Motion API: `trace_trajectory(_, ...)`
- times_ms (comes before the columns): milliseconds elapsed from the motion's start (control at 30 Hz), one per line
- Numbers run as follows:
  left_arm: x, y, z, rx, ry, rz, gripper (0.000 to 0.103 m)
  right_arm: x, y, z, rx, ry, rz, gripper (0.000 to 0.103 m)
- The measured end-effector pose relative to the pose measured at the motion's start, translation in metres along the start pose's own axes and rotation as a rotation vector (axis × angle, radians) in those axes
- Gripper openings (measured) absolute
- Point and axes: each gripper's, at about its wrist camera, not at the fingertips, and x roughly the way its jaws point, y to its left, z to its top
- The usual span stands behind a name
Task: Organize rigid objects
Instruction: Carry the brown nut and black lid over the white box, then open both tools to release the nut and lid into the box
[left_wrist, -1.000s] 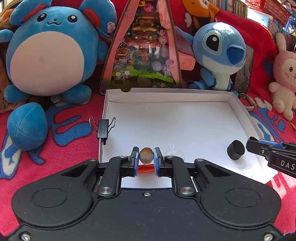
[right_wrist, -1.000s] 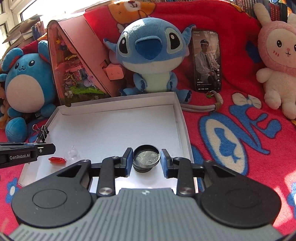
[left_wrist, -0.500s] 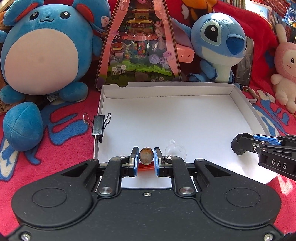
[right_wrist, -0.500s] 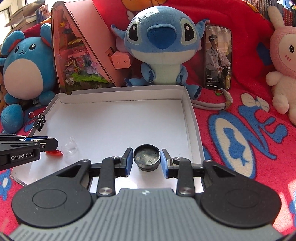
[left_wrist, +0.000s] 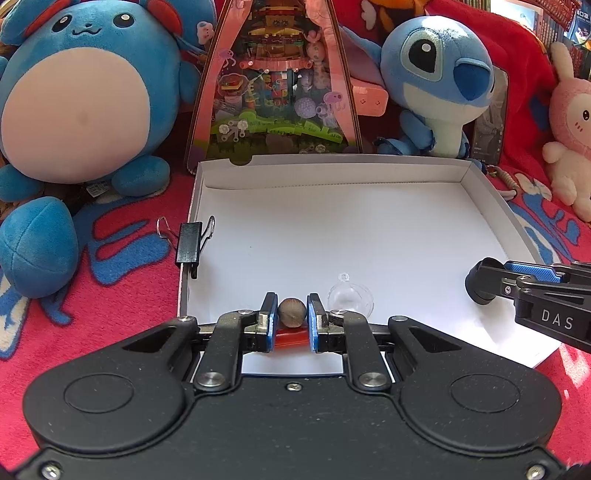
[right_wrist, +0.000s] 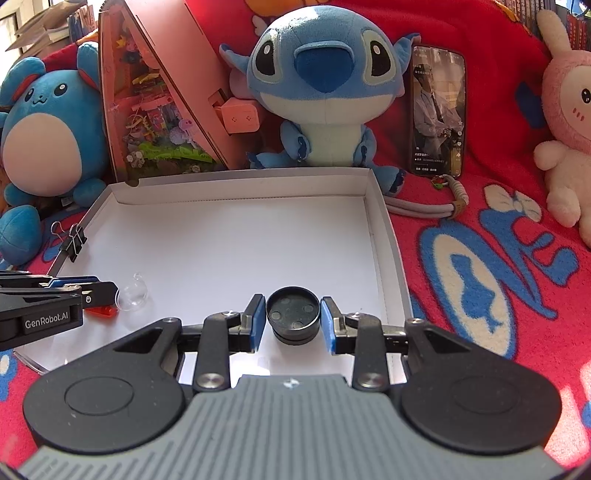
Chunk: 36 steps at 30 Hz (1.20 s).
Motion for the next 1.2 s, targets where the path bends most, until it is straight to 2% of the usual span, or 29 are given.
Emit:
trace_trajectory(167, 0.002, -0.002, -0.002, 0.016, -0.008, 0.003, 0.017, -0.001, -0.001, 0.000, -0.001, -0.013, -0.001, 0.043)
trace_trajectory(233, 0.002, -0.002, -0.002, 0.017, -0.011, 0.003, 0.017, 0.000, -0.001, 0.000, -0.002, -0.015, -0.002, 0.053)
trace_trajectory(267, 0.002, -0.003, -0.002, 0.017, -0.012, 0.004, 0.017, 0.000, -0.002, 0.000, -0.001, -0.015, -0.002, 0.054)
trace_trajectory(400, 0.002, -0.004, -0.003, 0.021, -0.016, 0.006, 0.017, 0.001, -0.002, -0.001, 0.001, -0.012, 0.000, 0.054)
trace_trajectory(500, 0.001, -0.004, -0.003, 0.017, -0.016, -0.001, 0.027, 0.002, -0.001, -0.001, -0.001, -0.013, 0.000, 0.054)
trace_trajectory(567, -0.001, -0.003, -0.003, 0.009, -0.021, -0.003, 0.048, 0.002, -0.002, -0.002, 0.003, -0.015, 0.003, 0.057)
trace_trajectory(700, -0.007, -0.005, -0.004, 0.032, -0.043, 0.009, 0.057, -0.001, -0.002, -0.005, -0.001, -0.029, 0.004, 0.063)
trace_trajectory(767, -0.011, -0.007, -0.005, 0.044, -0.052, 0.013, 0.067, -0.003, -0.002, -0.006, -0.007, -0.031, 0.006, 0.066)
trace_trajectory(867, -0.019, -0.007, -0.009, 0.046, -0.064, 0.005, 0.076, -0.008, -0.003, -0.009, -0.012, -0.043, 0.009, 0.073)
trace_trajectory(933, -0.026, -0.005, -0.012, 0.043, -0.075, -0.007, 0.080, -0.013, -0.005, -0.011, -0.014, -0.055, 0.013, 0.076)
trace_trajectory(1200, -0.062, -0.004, -0.031, 0.063, -0.125, -0.049, 0.084, -0.038, -0.006, -0.028, -0.053, -0.101, 0.034, 0.085)
